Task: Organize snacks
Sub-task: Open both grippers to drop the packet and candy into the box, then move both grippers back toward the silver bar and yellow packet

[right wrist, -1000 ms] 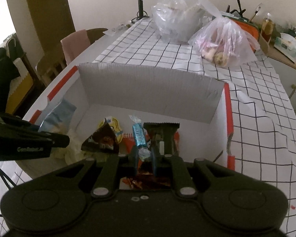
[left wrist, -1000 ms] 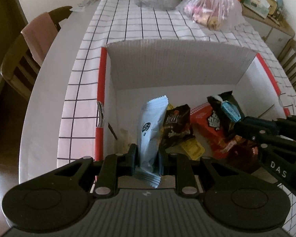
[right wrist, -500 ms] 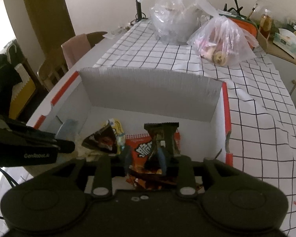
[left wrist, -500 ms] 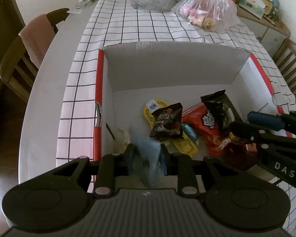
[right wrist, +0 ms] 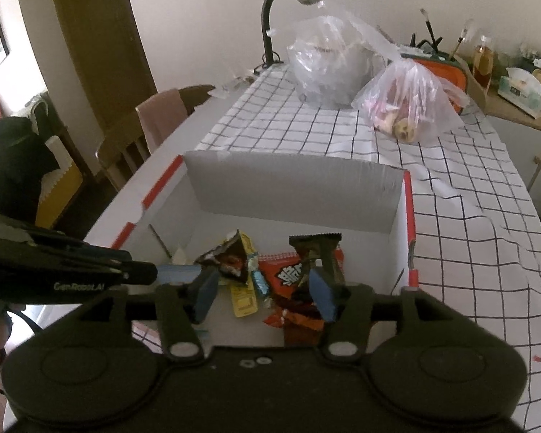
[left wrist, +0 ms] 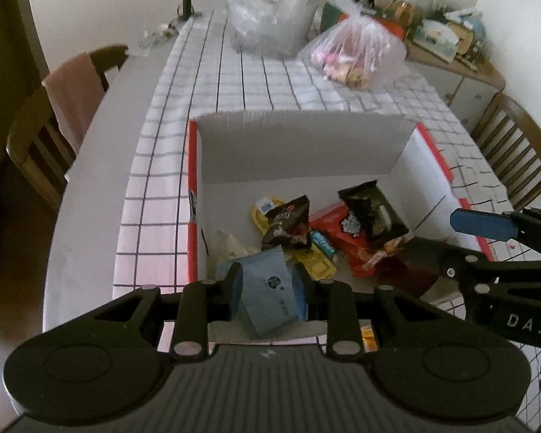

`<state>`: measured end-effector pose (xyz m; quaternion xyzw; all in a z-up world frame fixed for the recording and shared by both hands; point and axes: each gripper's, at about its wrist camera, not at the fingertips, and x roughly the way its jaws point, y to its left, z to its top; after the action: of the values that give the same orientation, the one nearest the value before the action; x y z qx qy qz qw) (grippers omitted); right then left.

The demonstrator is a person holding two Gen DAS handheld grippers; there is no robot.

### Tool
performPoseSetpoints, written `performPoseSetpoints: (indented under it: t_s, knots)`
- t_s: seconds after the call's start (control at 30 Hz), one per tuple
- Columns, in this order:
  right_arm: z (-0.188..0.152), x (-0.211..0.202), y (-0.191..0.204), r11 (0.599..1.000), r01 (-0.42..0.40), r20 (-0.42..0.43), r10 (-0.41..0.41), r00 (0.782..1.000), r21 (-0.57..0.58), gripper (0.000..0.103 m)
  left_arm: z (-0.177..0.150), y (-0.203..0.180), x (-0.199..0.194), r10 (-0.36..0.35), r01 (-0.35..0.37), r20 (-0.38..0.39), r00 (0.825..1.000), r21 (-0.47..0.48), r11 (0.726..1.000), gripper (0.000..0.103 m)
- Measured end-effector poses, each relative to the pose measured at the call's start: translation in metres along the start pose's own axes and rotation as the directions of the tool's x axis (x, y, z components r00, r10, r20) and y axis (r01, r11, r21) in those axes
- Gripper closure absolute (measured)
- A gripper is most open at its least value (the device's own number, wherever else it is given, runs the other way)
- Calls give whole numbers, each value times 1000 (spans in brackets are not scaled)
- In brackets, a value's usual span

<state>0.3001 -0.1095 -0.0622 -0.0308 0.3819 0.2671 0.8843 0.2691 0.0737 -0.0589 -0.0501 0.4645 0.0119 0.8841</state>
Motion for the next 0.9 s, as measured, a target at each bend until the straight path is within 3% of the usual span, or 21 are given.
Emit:
performPoseSetpoints:
  t_s: [0.13, 0.23, 0.27, 0.53, 0.83, 0.9]
  knots:
    - [-2, -15, 4, 1000, -5, 28, 5, 1000, -1, 38, -5, -2, -18, -13, 13, 42, 999, 3, 1000, 69]
    - [-4, -26, 6, 1000, -6, 52, 6, 999, 5, 33, -10, -3, -32, -25, 25, 80, 997, 7, 1000, 46]
    - [-5, -30, 7, 1000, -7, 59, 6, 998, 6, 31, -13, -4, -38, -30, 30, 97, 995, 9, 1000, 44]
    - [-16, -57, 16, 1000, -12, 107, 10, 994, 13, 18, -31, -8, -67, -49, 44, 153, 987, 35, 998, 36]
    - [-36, -85, 26, 1000, -13, 137, 10, 990, 19, 11, -56, -8, -91, -59, 50, 194, 979, 47, 998, 32]
    - [-41, -90, 27, 1000, -10, 145, 6, 989, 27, 4, -63, -8, -96, -63, 54, 202, 977, 53, 997, 32]
